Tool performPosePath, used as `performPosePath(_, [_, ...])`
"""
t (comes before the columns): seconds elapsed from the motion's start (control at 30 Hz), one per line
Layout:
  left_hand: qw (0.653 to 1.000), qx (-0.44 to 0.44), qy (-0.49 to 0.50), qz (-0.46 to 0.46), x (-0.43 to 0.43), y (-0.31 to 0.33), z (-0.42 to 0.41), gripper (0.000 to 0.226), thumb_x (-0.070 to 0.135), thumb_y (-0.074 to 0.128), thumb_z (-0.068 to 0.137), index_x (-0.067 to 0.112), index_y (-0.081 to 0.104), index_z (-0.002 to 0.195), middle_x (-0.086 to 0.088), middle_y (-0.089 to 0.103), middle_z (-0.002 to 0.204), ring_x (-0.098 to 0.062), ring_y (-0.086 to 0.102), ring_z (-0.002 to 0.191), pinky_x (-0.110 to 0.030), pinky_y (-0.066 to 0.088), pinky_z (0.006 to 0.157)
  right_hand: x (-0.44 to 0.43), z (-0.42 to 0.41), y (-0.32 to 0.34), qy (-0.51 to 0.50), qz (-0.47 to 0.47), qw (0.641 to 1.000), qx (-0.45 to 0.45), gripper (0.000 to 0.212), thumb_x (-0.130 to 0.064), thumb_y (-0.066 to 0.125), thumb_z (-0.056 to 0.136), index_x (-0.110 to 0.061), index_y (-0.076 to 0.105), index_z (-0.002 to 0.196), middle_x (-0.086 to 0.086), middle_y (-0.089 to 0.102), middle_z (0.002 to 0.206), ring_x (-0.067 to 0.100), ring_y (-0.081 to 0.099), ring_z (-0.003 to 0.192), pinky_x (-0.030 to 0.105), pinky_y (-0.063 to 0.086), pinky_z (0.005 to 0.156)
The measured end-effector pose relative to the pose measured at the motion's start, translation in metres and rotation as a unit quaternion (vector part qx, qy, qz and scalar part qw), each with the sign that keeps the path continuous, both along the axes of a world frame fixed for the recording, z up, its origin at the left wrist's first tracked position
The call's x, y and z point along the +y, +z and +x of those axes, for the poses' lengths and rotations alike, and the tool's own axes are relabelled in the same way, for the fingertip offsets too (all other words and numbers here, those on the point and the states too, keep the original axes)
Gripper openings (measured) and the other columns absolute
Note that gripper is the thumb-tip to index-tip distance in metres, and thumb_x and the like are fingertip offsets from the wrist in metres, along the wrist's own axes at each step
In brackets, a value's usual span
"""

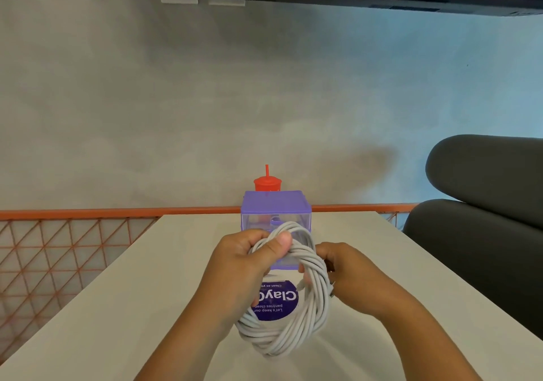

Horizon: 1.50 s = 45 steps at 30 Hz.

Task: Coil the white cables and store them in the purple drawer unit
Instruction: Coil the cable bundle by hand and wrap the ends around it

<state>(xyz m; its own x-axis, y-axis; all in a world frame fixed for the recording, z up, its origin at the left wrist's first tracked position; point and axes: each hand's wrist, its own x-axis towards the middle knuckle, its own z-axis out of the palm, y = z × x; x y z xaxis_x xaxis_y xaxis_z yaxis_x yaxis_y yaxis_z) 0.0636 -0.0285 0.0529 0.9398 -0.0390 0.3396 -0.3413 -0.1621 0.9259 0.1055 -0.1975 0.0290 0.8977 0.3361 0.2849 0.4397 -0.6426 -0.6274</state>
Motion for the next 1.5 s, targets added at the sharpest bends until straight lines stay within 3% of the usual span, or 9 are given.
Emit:
performPosePath(0.13, [1.000,-0.014,-0.018,-0.006,0.000,0.001,-0.003,0.029,0.044,0.055,0.075,0.029,0.063,0.051,0.008,0.037,0.037,-0.006,0.033,0.032,-0.020,0.031,0.040,0.005,-0.004,0.005,0.011,0.133,0.991,0.017,0.029,-0.003,0.058,0.087,-0.027,0.070,0.075,-0.006,0.066,0.064,0.001,0.056,0.056,0.015,0.046,0.053])
performPosePath(0.27, [0.998,-0.058,-0.010,0.004,-0.003,0.000,-0.002,0.034,0.038,0.055,0.080,0.031,0.061,0.048,0.013,0.041,0.036,-0.005,0.037,0.033,-0.013,0.032,0.042,-0.002,-0.005,0.012,0.049,0.349,0.930,0.107,0.013,-0.003,0.056,0.086,0.001,0.066,0.094,0.029,0.060,0.080,0.022,0.058,0.066,0.024,0.053,0.059])
performPosePath(0.4, [0.999,-0.053,-0.001,0.001,-0.005,-0.003,0.000,0.037,0.030,0.055,0.086,0.025,0.055,0.049,0.013,0.043,0.035,-0.002,0.041,0.032,-0.009,0.033,0.041,-0.003,-0.010,0.021,0.097,0.472,0.857,0.183,0.013,-0.004,0.059,0.070,-0.001,0.064,0.082,0.008,0.060,0.059,0.010,0.054,0.046,0.017,0.052,0.049])
performPosePath(0.57, [0.999,-0.031,-0.023,-0.032,-0.010,-0.008,0.002,0.030,0.052,0.054,0.063,0.026,0.057,0.049,0.008,0.033,0.041,-0.011,0.029,0.036,-0.022,0.029,0.040,-0.009,-0.013,0.025,0.101,0.425,0.879,0.192,0.036,-0.004,0.060,0.070,-0.002,0.058,0.106,0.012,0.060,0.071,0.019,0.053,0.057,0.022,0.049,0.049])
performPosePath(0.83, [0.997,-0.076,-0.003,-0.034,-0.018,-0.010,0.001,0.046,0.026,0.051,0.089,0.038,0.062,0.046,0.014,0.048,0.036,0.000,0.048,0.036,-0.007,0.035,0.045,-0.004,-0.023,0.029,0.160,0.329,0.920,0.143,0.036,-0.009,0.062,0.073,-0.009,0.064,0.109,0.016,0.069,0.100,0.024,0.067,0.084,0.030,0.055,0.070])
performPosePath(1.1, [0.994,-0.093,0.054,-0.029,-0.019,-0.016,0.003,0.030,0.051,0.051,0.070,0.031,0.054,0.049,0.011,0.047,0.044,-0.004,0.041,0.039,-0.011,0.034,0.041,-0.009,-0.012,0.017,0.227,0.464,0.810,0.275,0.035,-0.019,0.060,0.063,-0.008,0.073,0.094,0.010,0.067,0.080,0.018,0.063,0.067,0.030,0.054,0.062])
performPosePath(1.2, [0.987,-0.137,0.087,-0.002,-0.019,-0.020,0.006,0.034,0.057,0.048,0.067,0.025,0.056,0.057,0.006,0.053,0.051,-0.007,0.045,0.046,-0.013,0.038,0.045,-0.007,-0.014,0.019,0.239,0.391,0.860,0.224,0.041,-0.033,0.072,0.062,-0.017,0.071,0.100,0.002,0.068,0.086,0.012,0.063,0.075,0.025,0.052,0.067])
performPosePath(1.3, [0.978,-0.174,0.112,0.021,-0.021,-0.024,0.009,0.045,0.064,0.046,0.067,0.023,0.063,0.073,0.003,0.064,0.066,-0.013,0.057,0.062,-0.019,0.045,0.055,0.001,-0.022,0.027,0.210,0.277,0.926,0.147,0.029,-0.015,0.069,0.072,-0.027,0.068,0.099,-0.002,0.071,0.094,0.010,0.067,0.085,0.018,0.051,0.072])
performPosePath(1.5, [0.968,-0.206,0.141,0.036,-0.022,-0.023,0.007,0.044,0.066,0.047,0.067,0.025,0.062,0.073,0.010,0.063,0.062,-0.003,0.059,0.065,-0.011,0.044,0.053,0.026,-0.023,0.019,-0.065,0.141,0.988,-0.007,0.030,-0.012,0.069,0.070,-0.028,0.060,0.094,-0.002,0.067,0.084,0.014,0.064,0.075,0.030,0.056,0.069])
